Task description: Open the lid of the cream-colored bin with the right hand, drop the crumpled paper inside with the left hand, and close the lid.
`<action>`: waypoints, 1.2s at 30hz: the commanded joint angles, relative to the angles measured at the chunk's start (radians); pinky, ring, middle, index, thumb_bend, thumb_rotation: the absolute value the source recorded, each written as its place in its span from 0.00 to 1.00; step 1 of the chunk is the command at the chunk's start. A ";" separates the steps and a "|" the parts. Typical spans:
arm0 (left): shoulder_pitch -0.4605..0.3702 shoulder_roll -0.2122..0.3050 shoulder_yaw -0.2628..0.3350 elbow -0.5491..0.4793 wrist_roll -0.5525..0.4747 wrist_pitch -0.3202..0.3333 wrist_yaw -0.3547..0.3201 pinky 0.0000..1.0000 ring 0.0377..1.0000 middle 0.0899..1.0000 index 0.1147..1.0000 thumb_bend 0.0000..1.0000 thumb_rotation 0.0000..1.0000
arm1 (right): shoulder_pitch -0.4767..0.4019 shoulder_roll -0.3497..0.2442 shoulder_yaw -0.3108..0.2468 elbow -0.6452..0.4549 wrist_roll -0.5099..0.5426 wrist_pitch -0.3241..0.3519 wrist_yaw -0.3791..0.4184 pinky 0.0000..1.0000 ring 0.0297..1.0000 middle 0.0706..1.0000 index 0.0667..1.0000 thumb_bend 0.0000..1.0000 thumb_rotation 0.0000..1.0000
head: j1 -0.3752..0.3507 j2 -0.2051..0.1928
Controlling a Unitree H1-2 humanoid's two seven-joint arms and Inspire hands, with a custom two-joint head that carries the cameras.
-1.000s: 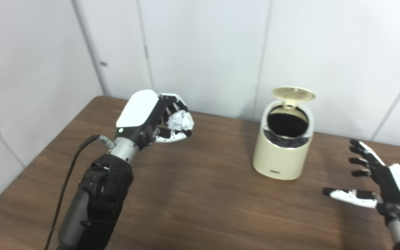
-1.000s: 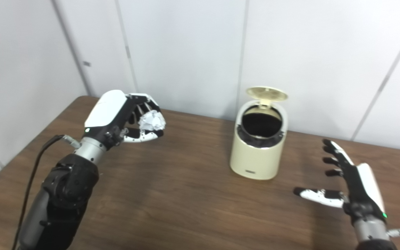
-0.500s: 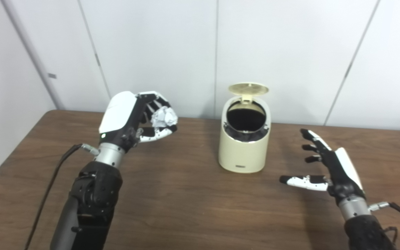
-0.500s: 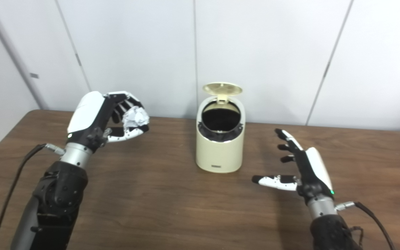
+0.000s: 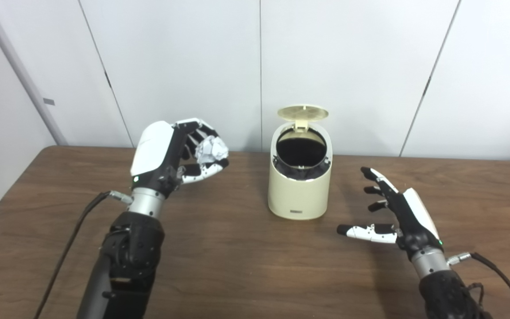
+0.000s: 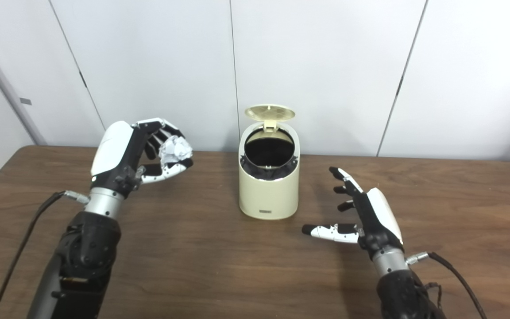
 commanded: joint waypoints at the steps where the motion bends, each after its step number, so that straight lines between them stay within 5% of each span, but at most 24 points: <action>1: -0.056 -0.001 -0.008 -0.004 -0.002 -0.042 0.042 0.31 0.35 0.41 0.48 0.50 0.00 | -0.027 0.000 -0.005 -0.023 0.000 -0.045 -0.028 0.62 0.80 0.89 0.89 0.81 0.28 | -0.001 0.000; 9: -0.091 -0.023 -0.033 0.034 -0.009 -0.059 0.058 0.27 0.32 0.41 0.49 0.49 0.00 | -0.028 0.004 -0.002 -0.020 0.004 -0.042 -0.024 0.63 0.81 0.90 0.89 0.80 0.23 | -0.009 -0.007; 18: -0.140 -0.022 -0.065 0.065 -0.002 -0.064 0.056 0.32 0.36 0.42 0.48 0.50 0.00 | -0.032 0.007 -0.003 -0.010 0.005 -0.049 -0.029 0.64 0.81 0.90 0.89 0.80 0.22 | -0.011 -0.012; 36: -0.215 -0.063 -0.110 0.145 -0.010 -0.085 0.068 0.32 0.36 0.42 0.48 0.50 0.00 | -0.041 0.013 0.004 -0.008 -0.011 -0.035 -0.045 0.64 0.81 0.89 0.89 0.81 0.25 | -0.022 -0.018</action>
